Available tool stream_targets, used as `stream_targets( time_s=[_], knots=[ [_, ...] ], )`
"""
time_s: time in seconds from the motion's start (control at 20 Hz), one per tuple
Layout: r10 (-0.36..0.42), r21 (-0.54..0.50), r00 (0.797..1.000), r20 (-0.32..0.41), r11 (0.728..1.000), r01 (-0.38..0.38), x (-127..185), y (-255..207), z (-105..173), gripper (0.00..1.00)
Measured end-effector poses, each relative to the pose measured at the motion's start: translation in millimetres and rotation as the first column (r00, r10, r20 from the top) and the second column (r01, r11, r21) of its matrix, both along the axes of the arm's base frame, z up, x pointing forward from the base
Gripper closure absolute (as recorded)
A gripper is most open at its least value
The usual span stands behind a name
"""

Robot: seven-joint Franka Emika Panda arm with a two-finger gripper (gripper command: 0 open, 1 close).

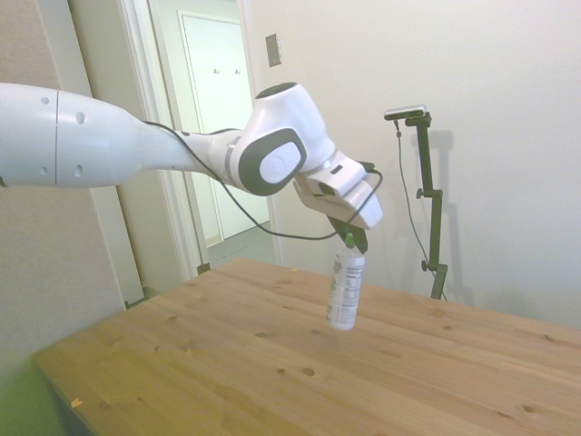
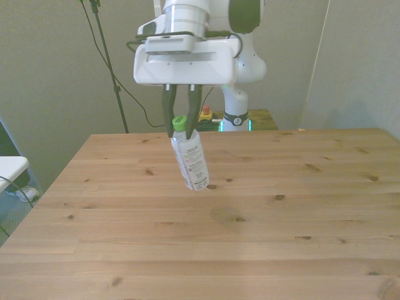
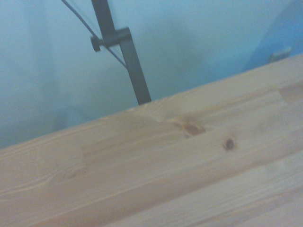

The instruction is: Stand the water bottle

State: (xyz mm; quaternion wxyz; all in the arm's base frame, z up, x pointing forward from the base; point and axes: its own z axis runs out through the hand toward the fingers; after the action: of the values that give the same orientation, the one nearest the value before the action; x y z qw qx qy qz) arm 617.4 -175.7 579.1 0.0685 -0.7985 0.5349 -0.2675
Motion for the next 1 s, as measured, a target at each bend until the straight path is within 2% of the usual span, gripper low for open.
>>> stream_targets(
  time_s=[0.2,0.45,0.75,1.0],
  knots=[
    [-0.013,-0.057,0.998,0.054,0.998,0.016,20.0,52.4,-10.2,1.0],
    [-0.049,-0.097,0.992,0.12,0.993,0.061,42.0,93.4,-35.8,1.0],
    [-0.069,-0.094,0.988,0.137,0.992,0.082,57.2,122.9,-65.8,1.0],
    [-0.072,-0.115,0.986,0.148,0.989,0.089,58.0,134.1,-81.5,1.0]
  ],
)
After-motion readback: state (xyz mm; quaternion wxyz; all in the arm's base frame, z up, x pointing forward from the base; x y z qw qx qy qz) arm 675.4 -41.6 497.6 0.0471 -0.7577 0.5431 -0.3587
